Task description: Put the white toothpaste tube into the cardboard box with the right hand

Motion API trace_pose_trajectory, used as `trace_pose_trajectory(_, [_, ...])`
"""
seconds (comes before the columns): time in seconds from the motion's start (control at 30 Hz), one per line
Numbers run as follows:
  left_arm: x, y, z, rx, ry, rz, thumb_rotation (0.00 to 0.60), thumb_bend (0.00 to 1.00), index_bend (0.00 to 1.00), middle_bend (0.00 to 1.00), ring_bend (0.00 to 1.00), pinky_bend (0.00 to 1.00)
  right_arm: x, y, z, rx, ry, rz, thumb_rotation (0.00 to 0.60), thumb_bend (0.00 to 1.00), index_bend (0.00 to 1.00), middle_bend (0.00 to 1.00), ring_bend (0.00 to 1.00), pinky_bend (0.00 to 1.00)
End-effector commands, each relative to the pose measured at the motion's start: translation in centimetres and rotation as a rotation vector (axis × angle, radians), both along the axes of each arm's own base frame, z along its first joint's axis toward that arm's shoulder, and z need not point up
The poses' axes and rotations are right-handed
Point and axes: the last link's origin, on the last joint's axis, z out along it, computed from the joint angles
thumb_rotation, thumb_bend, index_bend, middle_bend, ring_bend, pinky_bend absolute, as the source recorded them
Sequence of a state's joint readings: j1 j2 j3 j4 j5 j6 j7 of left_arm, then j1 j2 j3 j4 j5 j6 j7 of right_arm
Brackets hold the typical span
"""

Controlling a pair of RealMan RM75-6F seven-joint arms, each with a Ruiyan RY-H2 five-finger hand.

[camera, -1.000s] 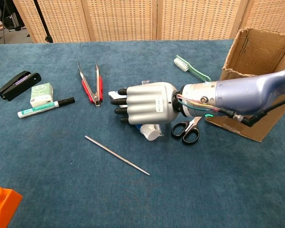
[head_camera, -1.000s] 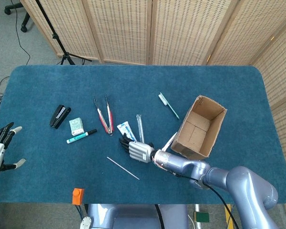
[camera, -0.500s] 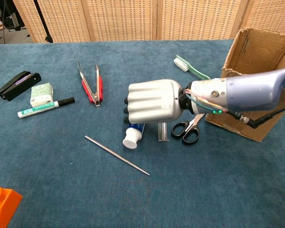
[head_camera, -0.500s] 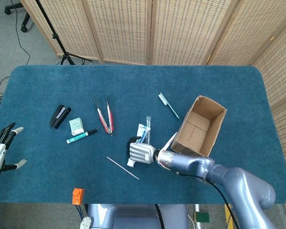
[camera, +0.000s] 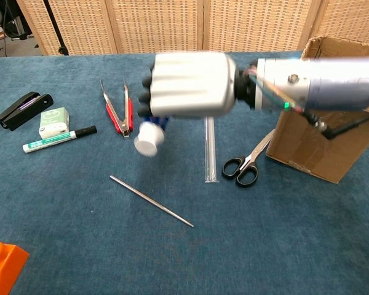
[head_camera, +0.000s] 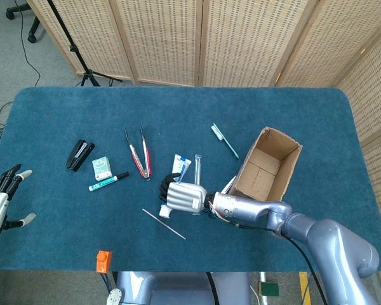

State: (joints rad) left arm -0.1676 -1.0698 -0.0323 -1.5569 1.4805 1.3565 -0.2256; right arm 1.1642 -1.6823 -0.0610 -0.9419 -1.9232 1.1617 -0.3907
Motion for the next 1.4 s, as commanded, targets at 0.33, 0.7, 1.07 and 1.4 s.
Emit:
trace_pose_trajectory(0.33, [0.1,0.0,0.0,0.004,0.004,-0.005,0.6,0.17,0.15,0.0,0.0,0.12,1.6,-3.8,13.0,-0.217,-0.147,-0.039,0.6,0.93,0.63,0.57,0.47,0.56])
trace_pose_trajectory(0.7, [0.4,0.1,-0.1,0.001,0.001,-0.009,0.6,0.17,0.15,0.0,0.0,0.12,-10.2,-2.7,19.9,-0.367,0.036,-0.191,0.6,0.94,0.63,0.57,0.47,0.56])
trace_pose_trajectory(1.07, [0.6,0.0,-0.3,-0.004,0.003,-0.018,0.6,0.17,0.15,0.0,0.0,0.12,-14.1,-0.6,18.0,-0.376,0.182,-0.125,0.6,0.96,0.63,0.57,0.47,0.56])
trace_pose_trajectory(1.4, [0.6,0.0,-0.2,0.0,0.001,-0.012,0.6,0.17,0.15,0.0,0.0,0.12,-15.6,-1.2,16.9,-0.458,0.273,-0.106,0.6,0.81,0.4,0.31,0.3,0.5])
